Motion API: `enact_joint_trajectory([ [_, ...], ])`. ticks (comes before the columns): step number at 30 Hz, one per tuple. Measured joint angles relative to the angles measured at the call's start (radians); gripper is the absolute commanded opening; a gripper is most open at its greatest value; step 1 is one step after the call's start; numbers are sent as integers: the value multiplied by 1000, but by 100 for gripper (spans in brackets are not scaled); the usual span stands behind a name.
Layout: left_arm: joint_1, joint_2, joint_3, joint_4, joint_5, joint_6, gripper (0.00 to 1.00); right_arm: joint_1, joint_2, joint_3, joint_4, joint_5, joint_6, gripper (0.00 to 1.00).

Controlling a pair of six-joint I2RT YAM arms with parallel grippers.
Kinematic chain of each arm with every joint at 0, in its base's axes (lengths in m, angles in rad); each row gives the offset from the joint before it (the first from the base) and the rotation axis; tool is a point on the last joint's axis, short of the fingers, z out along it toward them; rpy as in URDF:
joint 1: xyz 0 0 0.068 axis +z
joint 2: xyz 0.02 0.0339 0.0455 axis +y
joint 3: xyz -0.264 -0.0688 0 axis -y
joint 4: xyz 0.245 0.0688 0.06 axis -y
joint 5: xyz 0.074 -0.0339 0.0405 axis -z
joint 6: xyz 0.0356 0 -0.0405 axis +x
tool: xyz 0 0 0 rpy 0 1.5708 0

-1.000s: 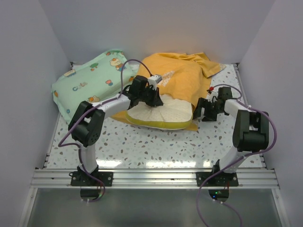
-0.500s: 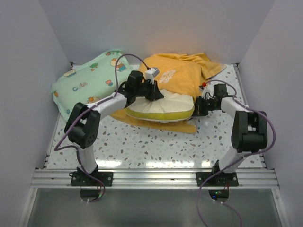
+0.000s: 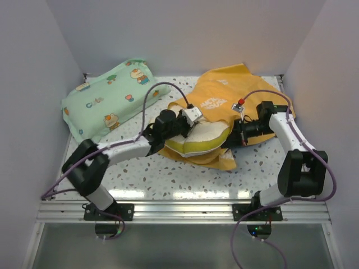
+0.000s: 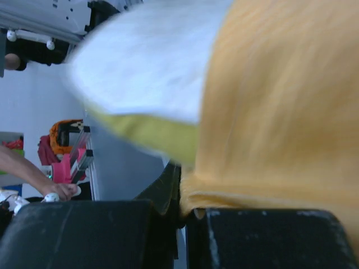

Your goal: Put the pillow into the pillowcase

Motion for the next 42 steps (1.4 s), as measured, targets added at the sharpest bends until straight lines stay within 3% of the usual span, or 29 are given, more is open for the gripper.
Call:
enact_joint_trajectory([
  [5,19,391,111,-18,-89,3,0,80,44,-59,3,5,-81,0],
  [10,37,486,314,-46,-143,-6,0,160,11,-71,43,4,-119,0],
  [11,46,486,327,-39,-138,-20,0,162,-4,-75,42,3,-120,6],
  [12,55,482,330,-33,-123,-33,0,164,-24,-79,40,1,-118,47],
  [14,67,465,313,-42,-84,-56,0,175,-60,-79,13,-22,-97,67],
  [16,79,422,254,-64,-33,-63,1,185,-73,-65,-29,-43,-84,73],
  [19,86,313,149,-166,27,-64,1,185,-40,37,-74,-24,-50,72],
  [20,86,281,130,-201,30,-65,25,177,-14,97,-80,2,-38,73],
  [21,85,221,107,-272,31,-74,26,163,24,192,-69,28,-21,73],
  [22,87,193,101,-315,39,-82,34,157,34,224,-60,63,19,75],
  [23,92,168,91,-354,58,-90,51,151,40,257,-39,112,75,75],
  [26,140,8,-14,-414,168,-162,84,169,31,290,107,289,246,77],
  [28,209,-140,-88,-433,234,-225,88,233,40,316,194,427,329,79],
  [31,355,-274,-42,-489,313,-281,89,381,97,396,289,570,401,96],
  [35,586,-272,114,-536,389,-304,92,602,204,470,391,753,465,98],
  [39,827,-242,135,-599,431,-301,100,794,354,539,430,938,522,99],
  [42,881,-185,136,-675,430,-272,100,878,484,609,445,1058,558,99],
])
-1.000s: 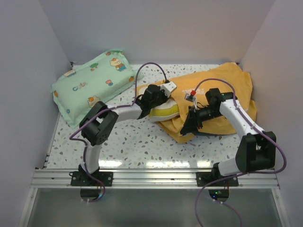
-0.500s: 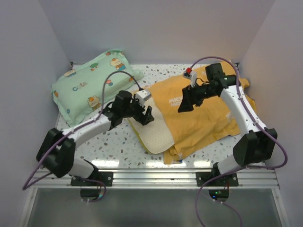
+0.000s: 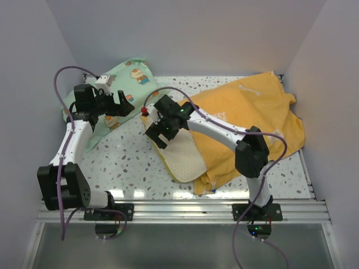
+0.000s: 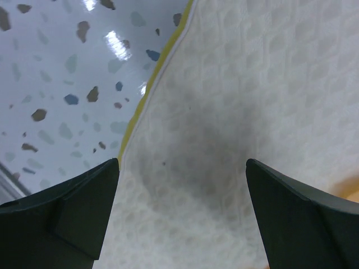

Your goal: Put the pillow into the pillowcase

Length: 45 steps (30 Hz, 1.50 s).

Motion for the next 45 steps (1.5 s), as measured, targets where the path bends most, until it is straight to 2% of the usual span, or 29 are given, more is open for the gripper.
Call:
enact_joint_trajectory([
  [3,2,53,0,-66,-5,55,100,33,114,47,11,113,27,98],
  [4,1,64,0,-77,-7,75,97,33,142,49,16,141,32,80],
  [6,1,88,9,-92,-3,111,93,28,178,32,27,169,30,52],
  [7,0,107,25,-101,8,134,88,24,183,6,42,166,29,19],
  [8,-3,133,47,-105,21,152,84,19,175,-30,66,151,25,0],
  [12,-51,268,163,-135,56,260,82,-21,8,-288,222,-14,3,0],
  [14,-93,331,199,-143,61,298,82,-40,-135,-431,241,-104,-19,0],
  [16,-149,398,211,-143,63,320,83,-46,-257,-518,188,-169,-52,0],
  [19,-229,496,216,-145,53,334,86,-54,-329,-537,104,-237,-94,0],
  [24,-348,622,225,-142,53,327,87,-95,-335,-553,48,-274,-144,0],
  [27,-407,632,227,-102,58,301,76,-113,-343,-570,27,-260,-166,0],
  [30,-456,656,225,-53,57,269,40,-118,-364,-589,13,-232,-189,0],
  [31,-465,666,225,-40,65,256,18,-117,-373,-597,12,-219,-195,0],
  [32,-471,673,225,-37,63,246,6,-117,-384,-607,13,-200,-204,0],
  [33,-471,681,223,-37,74,240,0,-117,-393,-618,12,-178,-216,0],
  [35,-461,678,206,-32,93,238,0,-118,-405,-642,14,-129,-240,0],
  [39,-413,584,80,-46,130,265,0,-166,-400,-674,19,-60,-279,0],
  [42,-393,461,-6,-115,155,360,0,-245,-388,-673,22,-54,-293,0],
  [45,-426,321,-53,-213,184,485,0,-323,-365,-660,21,-34,-307,0],
])
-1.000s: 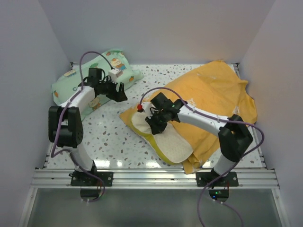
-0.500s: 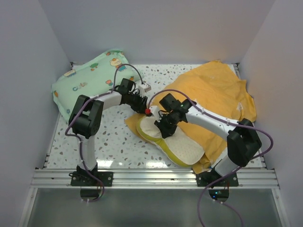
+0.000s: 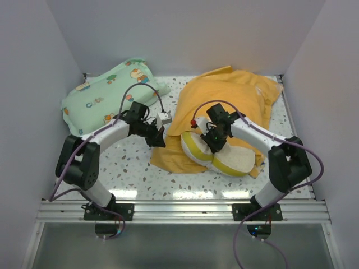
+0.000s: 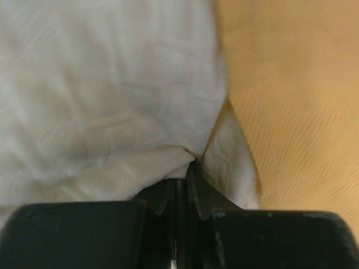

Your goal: Put the pillow into the pillowcase

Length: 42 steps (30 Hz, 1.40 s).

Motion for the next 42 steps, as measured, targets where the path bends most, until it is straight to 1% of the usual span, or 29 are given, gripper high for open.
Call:
enact_joint_trajectory([
  [3,-101,-98,-11,-69,18,123,0,-74,24,16,3,39,-26,0],
  [5,-188,-118,-11,-87,23,174,0,-128,33,16,4,65,-46,0],
  [8,-311,-108,-11,-77,23,195,0,-181,34,16,-2,84,-65,0],
  [10,-393,-93,-11,-48,7,181,0,-202,36,24,-21,88,-78,0],
  [11,-435,-81,-9,-21,1,159,2,-217,41,34,-35,89,-87,0],
  [12,-475,-67,-5,10,-4,140,16,-240,50,48,-53,86,-100,2],
  [13,-503,-56,0,35,-6,126,28,-268,63,66,-73,77,-119,9],
  [14,-533,-40,13,51,-3,101,44,-306,79,89,-92,65,-142,38],
  [16,-576,-27,27,75,12,69,55,-384,107,139,-116,50,-175,66],
  [17,-585,-32,27,79,20,61,61,-429,114,170,-135,30,-196,83],
  [18,-581,-45,26,80,25,60,71,-470,118,204,-161,9,-222,87],
  [19,-557,-67,22,83,28,61,73,-505,117,241,-189,-5,-252,89],
  [20,-517,-99,14,82,32,59,74,-538,112,279,-220,-27,-274,91],
  [22,-404,-163,6,87,5,56,74,-583,95,340,-280,-72,-299,98],
  [24,-276,-216,1,118,-66,45,76,-585,50,355,-320,-127,-299,99],
  [25,-225,-233,-11,151,-119,29,77,-571,28,353,-339,-142,-293,99],
  [26,-192,-245,-33,190,-169,12,84,-541,-1,342,-351,-159,-281,99],
  [27,-177,-248,-57,220,-212,-6,86,-501,-31,318,-343,-167,-266,99],
  [29,-179,-220,-88,258,-272,-63,88,-408,-72,252,-329,-184,-226,99],
  [31,-198,-146,-90,288,-319,-115,89,-330,-83,170,-294,-183,-175,99],
  [33,-214,-48,-85,334,-362,-165,91,-302,-67,106,-255,-175,-130,99],
  [35,-229,15,-82,368,-384,-199,92,-298,-36,53,-201,-152,-86,99],
  [36,-236,49,-79,385,-395,-215,92,-296,-16,36,-174,-141,-67,97],
  [37,-245,80,-70,393,-407,-233,92,-294,5,26,-152,-130,-51,93],
  [38,-255,108,-52,410,-417,-242,90,-291,27,19,-133,-127,-39,75],
  [39,-266,133,-23,425,-422,-256,86,-288,47,14,-116,-126,-30,63],
  [40,-280,157,-1,444,-430,-270,83,-285,64,8,-99,-124,-24,48],
  [41,-293,178,17,462,-435,-283,72,-284,73,3,-91,-125,-14,21],
  [42,-307,195,29,481,-437,-293,63,-284,79,-5,-76,-127,-15,1],
])
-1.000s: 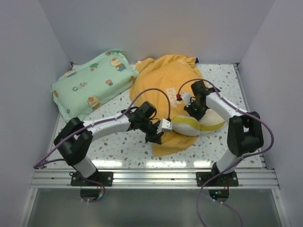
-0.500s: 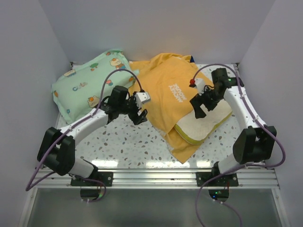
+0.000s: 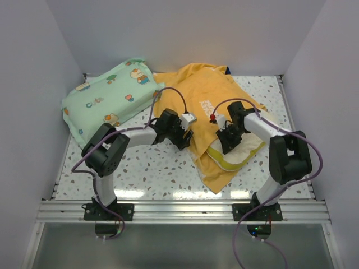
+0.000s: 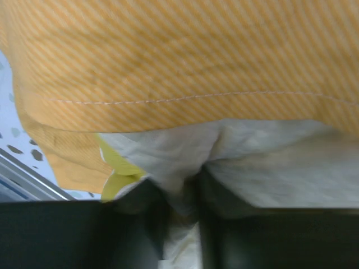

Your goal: Put the pillow into the pillowcase

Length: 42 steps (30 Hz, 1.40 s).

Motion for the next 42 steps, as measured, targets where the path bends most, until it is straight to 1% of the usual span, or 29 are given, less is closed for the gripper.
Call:
enact_joint_trajectory([
  [1,-11,11,7,14,0,-5,50,0,0,-7,12,-5,5,0],
  [2,-26,24,17,25,-1,-18,23,-4,-2,-11,19,-10,16,0],
  [3,-39,37,26,32,3,-31,11,-8,-6,-14,24,-22,23,0],
  [4,-52,51,36,37,8,-35,1,-13,-12,-18,27,-31,32,0],
  [7,-90,84,88,25,31,-42,0,-32,-35,-18,31,-63,74,0],
  [10,-139,62,93,6,66,-29,0,-59,-69,-14,41,-111,150,0],
  [13,-193,-23,64,-20,136,-7,0,-87,-116,-14,70,-160,254,0],
  [16,-216,-106,47,-74,194,37,0,-95,-183,-45,137,-212,375,0],
  [18,-216,-162,15,-119,212,85,0,-93,-218,-80,178,-241,414,0],
  [20,-204,-217,-27,-179,231,124,0,-93,-209,-134,224,-282,441,0],
  [22,-186,-262,-56,-243,271,141,0,-94,-164,-190,279,-315,459,0],
  [23,-177,-280,-60,-278,283,146,11,-96,-133,-225,316,-335,471,0],
  [24,-170,-293,-58,-304,292,160,27,-101,-104,-254,346,-360,487,0],
  [25,-164,-301,-47,-338,304,166,47,-107,-79,-275,372,-396,500,7],
  [26,-160,-304,-33,-368,328,169,55,-112,-65,-278,381,-427,506,23],
  [27,-155,-307,-20,-385,343,162,63,-116,-63,-276,380,-451,507,56],
  [28,-148,-312,-6,-393,356,140,75,-119,-65,-271,375,-477,502,66],
  [29,-135,-322,5,-392,356,119,81,-130,-74,-261,362,-503,486,70],
  [30,-117,-330,21,-389,340,95,85,-142,-87,-245,339,-524,471,73],
  [31,-100,-335,49,-388,299,77,87,-161,-112,-228,313,-533,452,74],
  [33,-79,-309,149,-382,198,51,87,-225,-185,-188,249,-537,409,74],
  [37,-109,-171,396,-317,16,33,88,-362,-370,-110,193,-515,365,73],
  [40,-165,-32,534,-283,-92,32,89,-401,-480,-77,162,-408,355,71],
  [42,-204,53,587,-279,-140,31,89,-415,-497,-76,139,-323,348,71],
])
